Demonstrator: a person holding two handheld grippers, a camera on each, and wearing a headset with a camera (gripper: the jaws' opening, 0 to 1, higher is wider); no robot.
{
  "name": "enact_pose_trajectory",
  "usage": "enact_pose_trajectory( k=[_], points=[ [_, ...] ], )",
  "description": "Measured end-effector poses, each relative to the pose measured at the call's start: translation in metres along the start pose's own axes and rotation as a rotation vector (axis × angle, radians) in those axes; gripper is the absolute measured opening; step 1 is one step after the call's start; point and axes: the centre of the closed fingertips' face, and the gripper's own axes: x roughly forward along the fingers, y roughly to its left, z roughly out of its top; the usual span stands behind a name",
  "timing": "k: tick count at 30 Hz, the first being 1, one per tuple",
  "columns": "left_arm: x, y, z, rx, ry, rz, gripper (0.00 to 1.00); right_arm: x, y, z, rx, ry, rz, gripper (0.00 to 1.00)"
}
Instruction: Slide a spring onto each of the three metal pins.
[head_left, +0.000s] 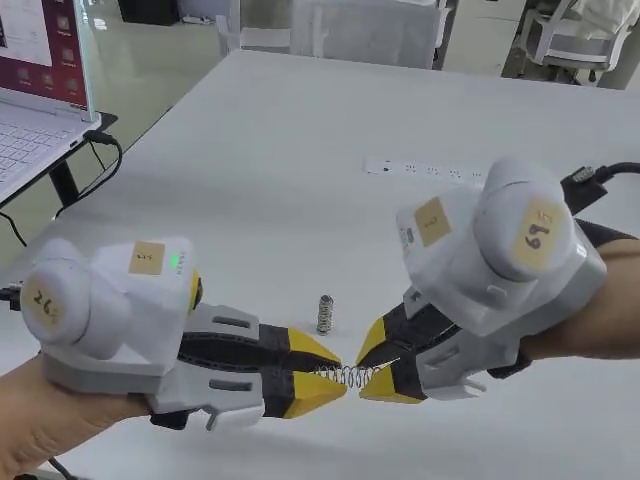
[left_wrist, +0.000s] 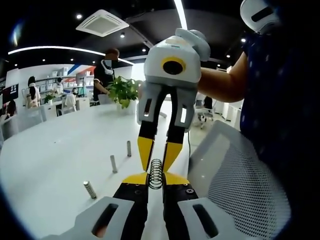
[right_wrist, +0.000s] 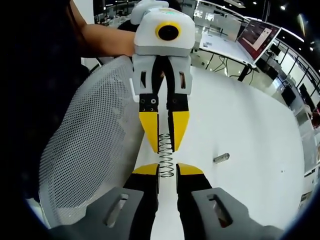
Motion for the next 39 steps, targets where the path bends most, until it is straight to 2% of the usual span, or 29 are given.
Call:
enact_pose_trajectory(
  k=[7, 20, 27, 33, 39],
  points=[
    [-0.002, -0.001, 0.006, 0.001, -0.018, 0.003, 0.02, 0.005, 0.002, -0.006, 0.025, 0.005, 0.008, 0.11],
    [-0.001, 0.0, 0.009, 0.003, -0.036, 0.0, 0.02, 0.002, -0.001, -0.003, 0.033, -0.01, 0.001, 0.09],
    [0.0, 0.002, 0.007, 0.02, -0.013, 0.007, 0.03, -0.009, -0.003, 0.006, 0.038, -0.013, -0.014, 0.08],
    [0.001, 0.001, 0.005, 0.03, -0.003, 0.004, 0.03, -0.017, 0.0, 0.017, 0.055, -0.037, -0.002, 0.08],
    [0.003, -0.001, 0.004, 0.034, 0.003, -0.002, 0.03, -0.02, 0.004, 0.026, 0.048, -0.038, 0.0, 0.08]
  ],
)
